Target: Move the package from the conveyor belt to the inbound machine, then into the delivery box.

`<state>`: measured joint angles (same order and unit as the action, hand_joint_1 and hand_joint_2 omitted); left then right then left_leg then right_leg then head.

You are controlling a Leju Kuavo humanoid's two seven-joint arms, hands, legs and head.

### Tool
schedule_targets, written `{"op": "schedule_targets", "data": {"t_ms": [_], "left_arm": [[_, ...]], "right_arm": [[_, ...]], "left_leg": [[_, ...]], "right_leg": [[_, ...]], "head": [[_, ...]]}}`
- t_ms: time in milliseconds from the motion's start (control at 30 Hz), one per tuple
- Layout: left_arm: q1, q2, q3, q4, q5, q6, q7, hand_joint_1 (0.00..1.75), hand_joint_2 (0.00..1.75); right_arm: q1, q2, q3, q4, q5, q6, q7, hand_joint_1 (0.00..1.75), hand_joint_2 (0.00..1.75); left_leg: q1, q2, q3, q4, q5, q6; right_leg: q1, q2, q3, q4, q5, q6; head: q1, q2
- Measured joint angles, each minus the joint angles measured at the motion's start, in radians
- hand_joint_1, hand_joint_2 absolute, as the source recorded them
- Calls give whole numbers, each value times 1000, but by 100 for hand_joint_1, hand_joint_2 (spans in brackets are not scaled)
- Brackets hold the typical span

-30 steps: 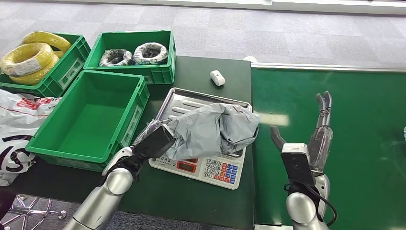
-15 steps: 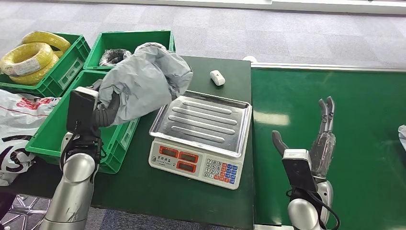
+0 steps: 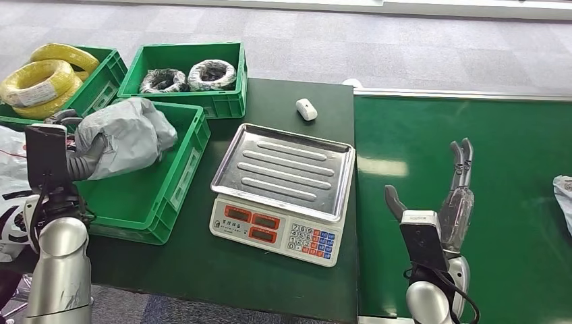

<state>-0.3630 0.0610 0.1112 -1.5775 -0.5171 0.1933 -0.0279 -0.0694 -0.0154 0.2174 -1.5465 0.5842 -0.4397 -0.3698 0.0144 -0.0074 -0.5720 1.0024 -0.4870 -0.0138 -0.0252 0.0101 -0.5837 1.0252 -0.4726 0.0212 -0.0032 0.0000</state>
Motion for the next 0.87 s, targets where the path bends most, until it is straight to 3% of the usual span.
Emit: {"op": "schedule_targets", "data": {"t_ms": [233, 400, 700, 867], "left_arm": [[26, 29, 35, 34, -64, 5, 18, 0, 175], [48, 33, 43, 38, 28, 55, -114, 0, 175], [65, 28, 43, 22, 54, 68, -140, 0, 175], [109, 15, 38, -57, 213, 79, -331, 0, 175]], "right_arm": [[4, 4, 0, -8, 17, 15, 28, 0, 175], [27, 4, -3, -30, 19, 17, 38, 0, 175], [48, 3, -4, -50, 15, 21, 38, 0, 175], [80, 0, -12, -66, -75, 119, 38, 0, 175]], "left_leg": [[0, 0, 0, 0, 0, 0], [0, -1, 0, 0, 0, 0], [0, -1, 0, 0, 0, 0], [0, 0, 0, 0, 0, 0]], "right_leg": [[0, 0, 0, 0, 0, 0], [0, 0, 0, 0, 0, 0], [0, 0, 0, 0, 0, 0], [0, 0, 0, 0, 0, 0]], "head": [[0, 0], [0, 0], [0, 0], [0, 0]]}}
